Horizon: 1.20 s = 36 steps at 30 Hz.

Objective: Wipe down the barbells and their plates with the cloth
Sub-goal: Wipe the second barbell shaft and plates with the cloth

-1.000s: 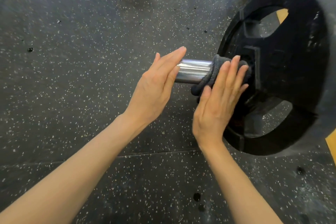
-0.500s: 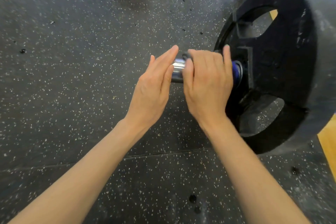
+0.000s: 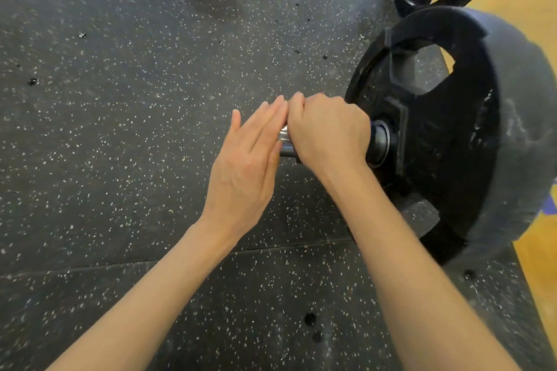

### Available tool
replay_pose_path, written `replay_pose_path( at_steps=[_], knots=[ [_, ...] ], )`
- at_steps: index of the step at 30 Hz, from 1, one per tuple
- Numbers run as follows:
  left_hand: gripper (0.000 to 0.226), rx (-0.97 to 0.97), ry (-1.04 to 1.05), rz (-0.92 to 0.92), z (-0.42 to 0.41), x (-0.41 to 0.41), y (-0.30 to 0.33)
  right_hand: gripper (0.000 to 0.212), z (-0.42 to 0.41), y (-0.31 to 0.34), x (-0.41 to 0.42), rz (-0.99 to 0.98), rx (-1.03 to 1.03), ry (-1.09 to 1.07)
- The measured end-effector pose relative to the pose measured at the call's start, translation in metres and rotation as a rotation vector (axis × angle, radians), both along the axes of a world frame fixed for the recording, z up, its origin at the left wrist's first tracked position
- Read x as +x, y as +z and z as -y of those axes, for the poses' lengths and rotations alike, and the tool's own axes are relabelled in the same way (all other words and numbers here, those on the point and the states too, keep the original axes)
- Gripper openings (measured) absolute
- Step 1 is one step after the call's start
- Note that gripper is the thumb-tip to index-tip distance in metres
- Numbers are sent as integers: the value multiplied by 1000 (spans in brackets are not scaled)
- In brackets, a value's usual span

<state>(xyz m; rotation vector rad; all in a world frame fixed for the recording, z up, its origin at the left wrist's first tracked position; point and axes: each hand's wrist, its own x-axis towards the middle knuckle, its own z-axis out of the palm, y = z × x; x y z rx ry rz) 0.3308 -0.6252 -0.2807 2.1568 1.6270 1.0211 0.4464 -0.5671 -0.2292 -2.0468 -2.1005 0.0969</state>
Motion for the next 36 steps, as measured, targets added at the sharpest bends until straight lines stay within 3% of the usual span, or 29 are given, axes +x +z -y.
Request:
replay_pose_path(
  at_steps=[2, 4, 10, 14, 17, 21, 24, 27, 30, 33, 36],
  knots=[
    [46, 31, 13, -57, 4, -2, 1, 31, 39, -13, 4, -127, 183, 43],
    [45, 61, 14, -109, 10, -3, 1, 35, 86, -28, 8, -192, 267, 59],
    [47, 38, 3, -111, 29, -1, 1, 50, 28, -5, -1, -6, 53, -58],
    [48, 26, -20, -147, 37, -4, 2, 37, 89, -17, 7, -195, 165, -5],
    [48, 18, -34, -140, 46, -4, 2, 39, 102, -20, 16, -149, 154, 26],
    [47, -6, -42, -129, 60, -2, 4, 54, 50, 1, 10, -16, -75, -74],
    [46, -36, -55, -116, 70, -5, 12, 36, 99, -11, 17, -176, 95, -34],
    [42, -27, -41, -125, 68, -8, 24, 46, 157, -25, 23, -204, 150, 31],
    [45, -67, -38, -169, 59, 1, 28, 40, 129, -18, 24, -177, 125, -11],
    [54, -115, -67, -177, 63, 10, 24, 51, 97, -6, 22, -61, 42, -121],
    [52, -108, -77, -177, 74, 9, 23, 39, 143, -17, 25, -165, 153, -125]
  ],
)
